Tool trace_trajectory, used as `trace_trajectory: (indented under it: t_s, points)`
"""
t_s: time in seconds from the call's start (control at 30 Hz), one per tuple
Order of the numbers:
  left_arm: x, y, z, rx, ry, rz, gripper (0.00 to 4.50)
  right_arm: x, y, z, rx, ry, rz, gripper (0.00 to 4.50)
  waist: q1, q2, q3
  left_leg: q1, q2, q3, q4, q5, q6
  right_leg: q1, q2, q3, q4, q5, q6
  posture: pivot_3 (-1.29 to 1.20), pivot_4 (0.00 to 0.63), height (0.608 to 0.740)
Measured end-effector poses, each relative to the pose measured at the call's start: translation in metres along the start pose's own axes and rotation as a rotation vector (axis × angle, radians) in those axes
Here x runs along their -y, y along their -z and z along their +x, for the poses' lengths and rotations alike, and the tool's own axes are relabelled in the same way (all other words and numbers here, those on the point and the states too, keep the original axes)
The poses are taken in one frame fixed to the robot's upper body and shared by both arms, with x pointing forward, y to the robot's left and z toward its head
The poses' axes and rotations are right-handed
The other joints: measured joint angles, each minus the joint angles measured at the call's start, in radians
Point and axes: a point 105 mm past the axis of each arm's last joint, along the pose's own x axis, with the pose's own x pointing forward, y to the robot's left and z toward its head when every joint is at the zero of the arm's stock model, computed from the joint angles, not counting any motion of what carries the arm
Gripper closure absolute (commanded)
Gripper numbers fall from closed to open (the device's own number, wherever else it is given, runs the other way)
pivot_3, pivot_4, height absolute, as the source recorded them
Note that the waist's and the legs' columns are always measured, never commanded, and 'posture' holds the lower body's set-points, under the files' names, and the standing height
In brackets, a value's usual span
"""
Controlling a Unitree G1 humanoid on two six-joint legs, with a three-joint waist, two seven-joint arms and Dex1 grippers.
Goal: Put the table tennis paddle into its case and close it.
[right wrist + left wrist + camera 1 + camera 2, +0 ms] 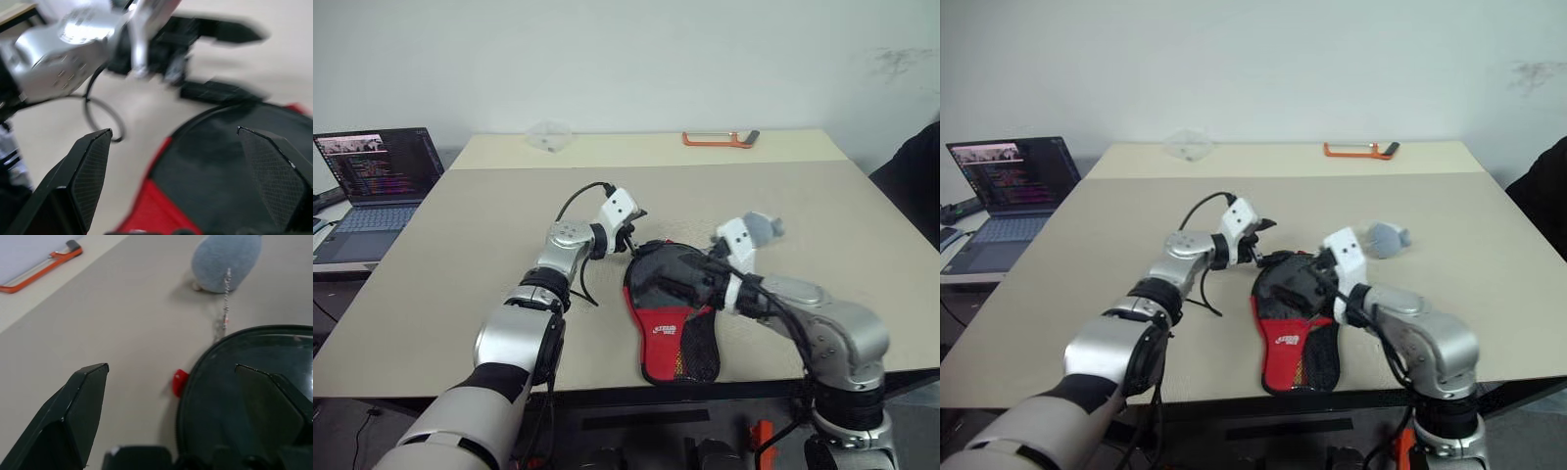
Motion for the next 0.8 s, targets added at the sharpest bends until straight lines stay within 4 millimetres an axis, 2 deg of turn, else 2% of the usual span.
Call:
trace_trajectory:
  t_s: [0.17, 0.33, 0.5, 0.7, 0.8]
  points:
    - [0.009, -0.005, 0.008, 0.018, 0.036, 0.030, 0.02, 0.043, -0.005, -0.016, 0.030, 0.180, 0.003, 0.00, -0.002, 0.000, 0.000, 0.000, 0.000, 0.002, 0.000, 0.000, 0.000, 0.000, 0.000, 0.001, 0.000, 0.000, 0.000, 0.00, 0.150, 0.740]
    - [0.021, -0.003, 0.011, 0.031, 0.092, 0.030, 0.02, 0.100, -0.018, -0.040, 0.094, 0.426, -0.018, 0.00, -0.002, 0.000, 0.000, 0.002, 0.001, 0.003, 0.000, 0.000, 0.000, 0.000, 0.000, 0.002, 0.001, 0.000, 0.000, 0.00, 0.150, 0.740]
    - [0.033, 0.002, 0.013, 0.040, 0.143, 0.010, 0.02, 0.134, -0.016, -0.051, 0.108, 0.532, -0.021, 0.00, -0.002, 0.000, 0.000, 0.002, 0.001, 0.004, 0.000, 0.000, 0.000, 0.000, 0.000, 0.003, 0.001, 0.000, 0.000, 0.00, 0.150, 0.740]
    - [0.043, -0.001, 0.020, 0.052, 0.178, 0.033, 0.02, 0.173, -0.033, -0.038, 0.180, 0.628, 0.008, 0.00, -0.007, 0.000, 0.000, 0.004, 0.001, 0.006, -0.001, 0.000, 0.000, 0.000, 0.000, 0.004, 0.002, 0.000, 0.000, 0.00, 0.150, 0.740]
    - [0.049, 0.005, 0.021, 0.037, 0.192, 0.029, 0.02, 0.189, -0.024, -0.023, 0.161, 0.661, 0.051, 0.00, -0.010, 0.000, 0.000, 0.004, 0.001, 0.006, -0.001, 0.000, 0.000, 0.000, 0.000, 0.005, 0.002, 0.000, 0.000, 0.00, 0.150, 0.740]
